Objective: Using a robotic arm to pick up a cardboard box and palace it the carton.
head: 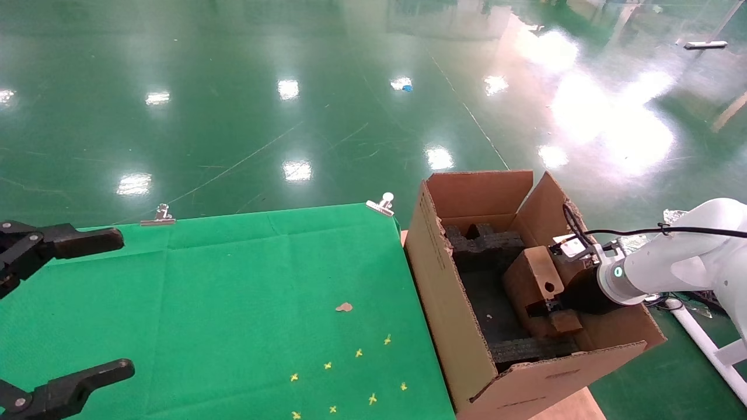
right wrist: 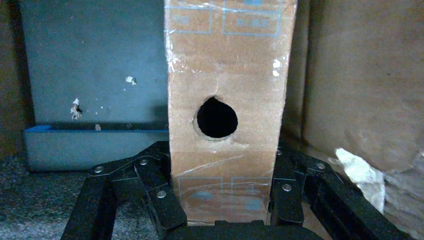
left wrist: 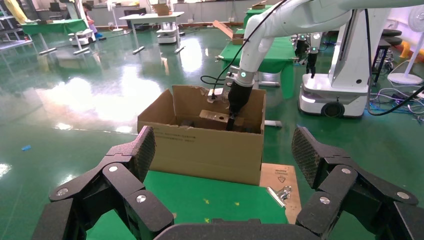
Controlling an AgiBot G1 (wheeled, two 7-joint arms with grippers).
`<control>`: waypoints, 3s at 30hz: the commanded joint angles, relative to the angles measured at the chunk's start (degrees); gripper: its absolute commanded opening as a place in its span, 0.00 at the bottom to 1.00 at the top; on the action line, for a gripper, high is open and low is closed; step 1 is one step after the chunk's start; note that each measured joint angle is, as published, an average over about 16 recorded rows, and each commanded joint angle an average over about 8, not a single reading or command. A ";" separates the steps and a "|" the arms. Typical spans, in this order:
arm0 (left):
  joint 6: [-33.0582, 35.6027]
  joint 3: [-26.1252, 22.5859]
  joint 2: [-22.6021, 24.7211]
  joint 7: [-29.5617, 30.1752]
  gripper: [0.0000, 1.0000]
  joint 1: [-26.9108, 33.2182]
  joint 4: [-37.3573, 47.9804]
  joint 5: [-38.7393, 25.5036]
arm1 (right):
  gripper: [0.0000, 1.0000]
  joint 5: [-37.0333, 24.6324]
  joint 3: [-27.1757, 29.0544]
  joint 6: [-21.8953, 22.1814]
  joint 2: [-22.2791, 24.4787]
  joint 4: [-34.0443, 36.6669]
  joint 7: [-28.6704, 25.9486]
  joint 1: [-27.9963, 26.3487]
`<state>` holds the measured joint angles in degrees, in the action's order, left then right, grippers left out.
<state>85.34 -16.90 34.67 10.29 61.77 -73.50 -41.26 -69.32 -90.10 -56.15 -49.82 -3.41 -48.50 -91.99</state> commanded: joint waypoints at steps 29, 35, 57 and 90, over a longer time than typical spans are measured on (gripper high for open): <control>-0.04 -0.10 -0.04 -0.05 1.00 0.02 0.00 0.07 | 1.00 -1.40 -0.97 -1.95 -1.72 3.35 1.24 -2.10; -0.05 -0.12 -0.05 -0.06 1.00 0.03 0.00 0.08 | 1.00 -1.46 -1.01 -2.04 -1.82 3.37 1.19 -2.66; -0.08 -0.18 -0.08 -0.09 1.00 0.04 0.00 0.13 | 1.00 1.92 1.59 -7.55 2.40 -0.25 9.24 -22.05; -0.09 -0.28 -0.10 -0.15 1.00 0.08 0.07 0.20 | 1.00 12.66 29.42 -14.10 8.65 -26.95 22.83 -6.18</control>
<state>85.24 -17.18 34.56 10.14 61.84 -73.43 -41.06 -56.67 -60.70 -70.24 -41.17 -30.34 -25.68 -98.19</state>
